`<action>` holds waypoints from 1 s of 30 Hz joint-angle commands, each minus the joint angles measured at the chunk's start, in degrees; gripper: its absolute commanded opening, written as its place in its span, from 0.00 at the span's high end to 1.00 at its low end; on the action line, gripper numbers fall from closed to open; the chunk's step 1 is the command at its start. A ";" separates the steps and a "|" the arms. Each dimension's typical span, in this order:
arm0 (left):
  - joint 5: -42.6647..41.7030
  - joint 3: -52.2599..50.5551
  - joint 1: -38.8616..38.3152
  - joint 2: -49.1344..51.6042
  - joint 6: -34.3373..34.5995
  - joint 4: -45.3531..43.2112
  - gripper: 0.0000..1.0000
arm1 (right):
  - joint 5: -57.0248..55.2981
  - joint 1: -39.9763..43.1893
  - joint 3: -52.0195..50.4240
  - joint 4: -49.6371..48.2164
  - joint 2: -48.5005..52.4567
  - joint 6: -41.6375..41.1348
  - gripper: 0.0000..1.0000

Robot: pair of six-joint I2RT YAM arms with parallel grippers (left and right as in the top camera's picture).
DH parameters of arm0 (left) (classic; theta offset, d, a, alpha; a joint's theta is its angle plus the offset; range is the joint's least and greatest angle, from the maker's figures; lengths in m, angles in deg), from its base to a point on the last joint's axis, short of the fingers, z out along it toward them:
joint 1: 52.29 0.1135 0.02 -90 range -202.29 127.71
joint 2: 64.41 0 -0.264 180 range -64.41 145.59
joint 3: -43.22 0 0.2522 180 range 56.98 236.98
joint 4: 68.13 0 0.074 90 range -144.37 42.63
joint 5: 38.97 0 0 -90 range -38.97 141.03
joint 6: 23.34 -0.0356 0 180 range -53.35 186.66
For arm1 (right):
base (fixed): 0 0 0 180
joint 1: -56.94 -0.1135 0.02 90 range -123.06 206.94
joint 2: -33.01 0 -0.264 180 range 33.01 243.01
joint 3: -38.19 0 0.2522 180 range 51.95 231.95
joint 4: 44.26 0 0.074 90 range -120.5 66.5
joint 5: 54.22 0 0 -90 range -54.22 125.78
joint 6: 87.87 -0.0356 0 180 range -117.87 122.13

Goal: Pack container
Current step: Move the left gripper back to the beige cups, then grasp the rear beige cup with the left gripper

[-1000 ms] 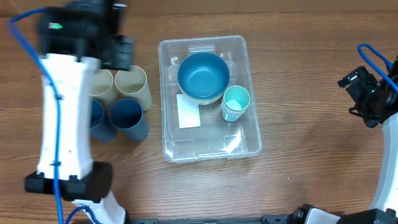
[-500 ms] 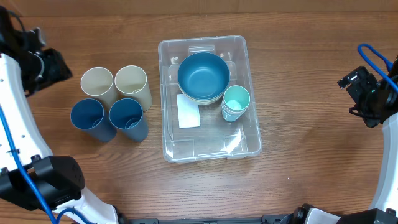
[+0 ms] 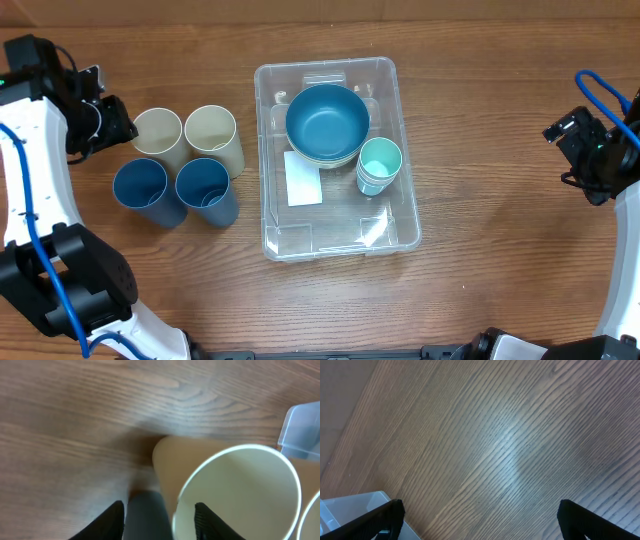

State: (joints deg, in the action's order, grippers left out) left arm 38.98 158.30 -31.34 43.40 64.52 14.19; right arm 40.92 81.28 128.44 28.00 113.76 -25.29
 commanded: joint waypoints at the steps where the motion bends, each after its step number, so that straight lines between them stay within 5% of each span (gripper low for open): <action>1: -1.79 -2.67 -2.01 0.66 -1.55 -2.86 0.60 | 0.09 0.15 0.50 -0.26 0.02 -0.52 0.00; 19: 0.68 -4.96 -4.48 0.68 0.00 -5.20 0.96 | 0.09 0.15 0.50 -0.26 0.02 -0.52 0.00; 30: 3.69 -4.92 -4.48 0.68 2.19 -5.42 0.96 | 0.09 0.15 0.50 -0.26 0.02 -0.52 0.00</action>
State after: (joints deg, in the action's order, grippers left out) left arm 42.15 153.97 -35.78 43.42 65.18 9.01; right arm 40.92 81.28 128.44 28.00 113.76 -25.31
